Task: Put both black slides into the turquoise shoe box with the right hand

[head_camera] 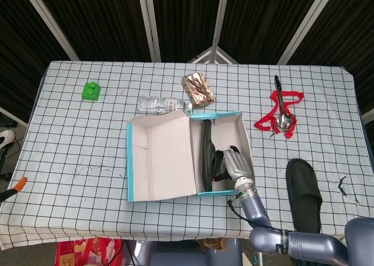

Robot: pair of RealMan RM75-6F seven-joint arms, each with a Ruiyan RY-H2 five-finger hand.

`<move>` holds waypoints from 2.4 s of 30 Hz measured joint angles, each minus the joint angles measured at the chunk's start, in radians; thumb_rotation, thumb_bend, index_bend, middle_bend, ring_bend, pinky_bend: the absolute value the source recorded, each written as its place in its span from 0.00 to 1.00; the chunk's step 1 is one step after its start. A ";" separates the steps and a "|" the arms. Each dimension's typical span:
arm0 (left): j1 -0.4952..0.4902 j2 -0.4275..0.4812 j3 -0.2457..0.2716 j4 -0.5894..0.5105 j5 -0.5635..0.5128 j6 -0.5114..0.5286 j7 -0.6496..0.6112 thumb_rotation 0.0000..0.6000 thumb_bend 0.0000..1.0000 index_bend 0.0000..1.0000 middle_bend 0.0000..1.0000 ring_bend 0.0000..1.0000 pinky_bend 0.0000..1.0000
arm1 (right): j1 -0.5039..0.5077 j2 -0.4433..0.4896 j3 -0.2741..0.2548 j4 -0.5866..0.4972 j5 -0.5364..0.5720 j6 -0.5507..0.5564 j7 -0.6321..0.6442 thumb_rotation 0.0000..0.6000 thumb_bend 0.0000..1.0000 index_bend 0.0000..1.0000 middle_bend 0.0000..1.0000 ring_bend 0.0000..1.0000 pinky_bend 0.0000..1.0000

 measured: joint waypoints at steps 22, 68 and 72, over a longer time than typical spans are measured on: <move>-0.001 0.000 0.002 -0.002 0.003 -0.003 0.004 1.00 0.24 0.16 0.08 0.00 0.09 | 0.010 0.039 -0.007 -0.047 0.043 -0.015 -0.063 1.00 0.44 0.34 0.34 0.25 0.05; 0.005 0.009 0.001 -0.017 -0.006 -0.004 0.003 1.00 0.24 0.16 0.08 0.00 0.09 | 0.098 0.115 0.007 -0.114 0.203 0.001 -0.204 1.00 0.25 0.00 0.04 0.04 0.01; 0.004 0.009 -0.001 -0.017 -0.010 -0.005 0.003 1.00 0.24 0.16 0.08 0.00 0.09 | 0.111 0.144 0.005 -0.138 0.232 0.004 -0.231 1.00 0.25 0.00 0.03 0.04 0.01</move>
